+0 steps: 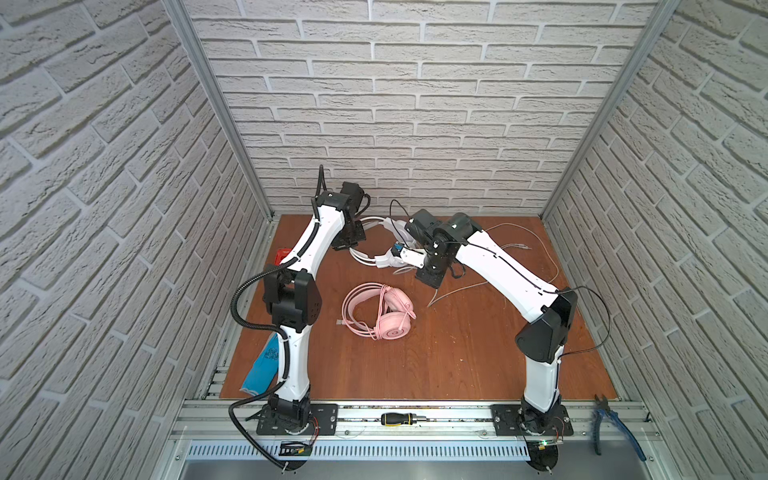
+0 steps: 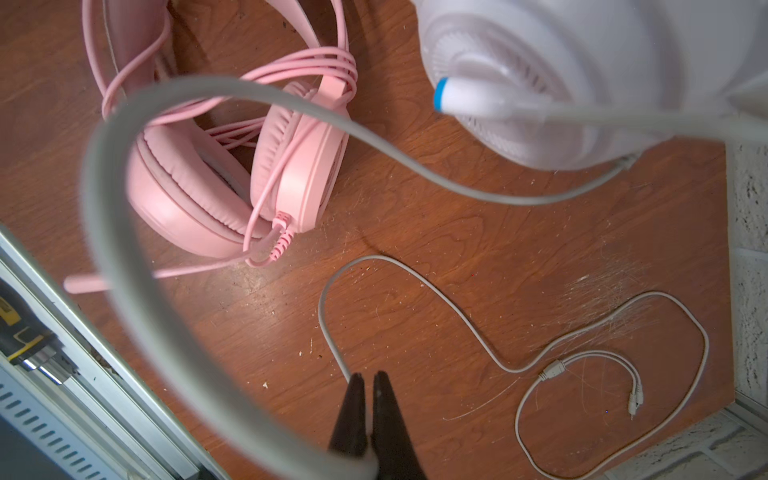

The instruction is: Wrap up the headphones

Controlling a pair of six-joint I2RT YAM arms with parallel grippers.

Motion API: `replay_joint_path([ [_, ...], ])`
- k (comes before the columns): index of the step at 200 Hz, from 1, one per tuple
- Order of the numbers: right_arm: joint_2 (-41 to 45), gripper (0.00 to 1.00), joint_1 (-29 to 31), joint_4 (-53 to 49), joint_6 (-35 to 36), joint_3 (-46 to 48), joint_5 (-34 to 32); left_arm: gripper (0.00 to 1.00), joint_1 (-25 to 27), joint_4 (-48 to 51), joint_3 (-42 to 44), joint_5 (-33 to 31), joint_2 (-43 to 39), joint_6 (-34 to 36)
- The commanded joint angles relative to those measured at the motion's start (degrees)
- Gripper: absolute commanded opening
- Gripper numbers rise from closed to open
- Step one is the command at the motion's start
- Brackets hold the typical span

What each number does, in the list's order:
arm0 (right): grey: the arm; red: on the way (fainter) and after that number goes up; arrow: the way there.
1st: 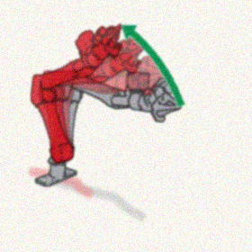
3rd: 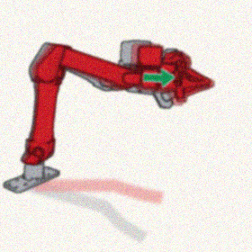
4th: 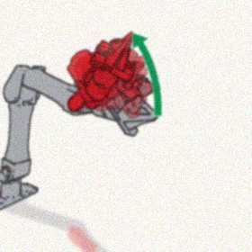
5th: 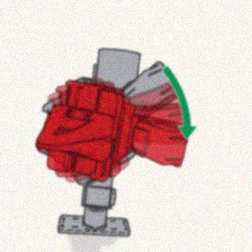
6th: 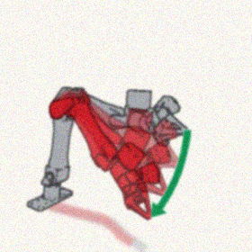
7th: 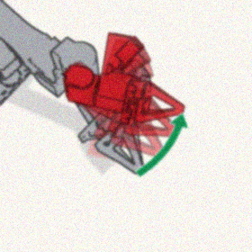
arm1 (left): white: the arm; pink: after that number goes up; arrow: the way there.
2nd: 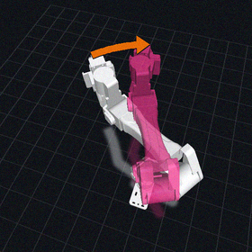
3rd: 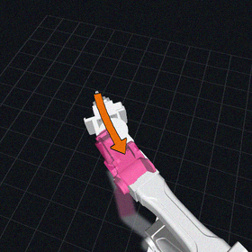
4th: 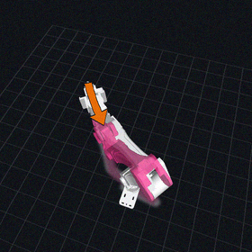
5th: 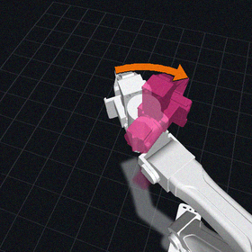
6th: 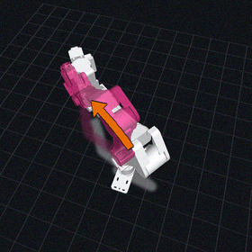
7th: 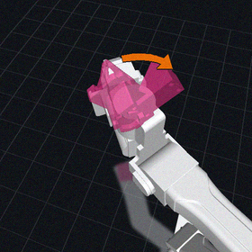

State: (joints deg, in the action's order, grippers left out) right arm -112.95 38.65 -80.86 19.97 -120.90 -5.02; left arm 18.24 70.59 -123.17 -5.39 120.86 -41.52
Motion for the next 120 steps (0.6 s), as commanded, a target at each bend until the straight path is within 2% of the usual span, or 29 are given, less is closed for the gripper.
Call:
replay_joint_path([
  [1,0.01,0.06,-0.57,-1.04,-2.78,-2.41,0.89,0.00,0.86,-0.53,-0.46,0.08,-0.40,1.51],
  [35,-2.92,0.06,-2.40,-1.66,-5.04,-5.58,0.74,0.00,1.73,-1.06,0.56,0.09,-0.97,3.42],
  [120,-4.15,0.06,-7.69,-2.67,-7.76,-9.01,-2.20,0.00,3.62,-0.76,0.18,-0.90,-1.19,9.57],
])
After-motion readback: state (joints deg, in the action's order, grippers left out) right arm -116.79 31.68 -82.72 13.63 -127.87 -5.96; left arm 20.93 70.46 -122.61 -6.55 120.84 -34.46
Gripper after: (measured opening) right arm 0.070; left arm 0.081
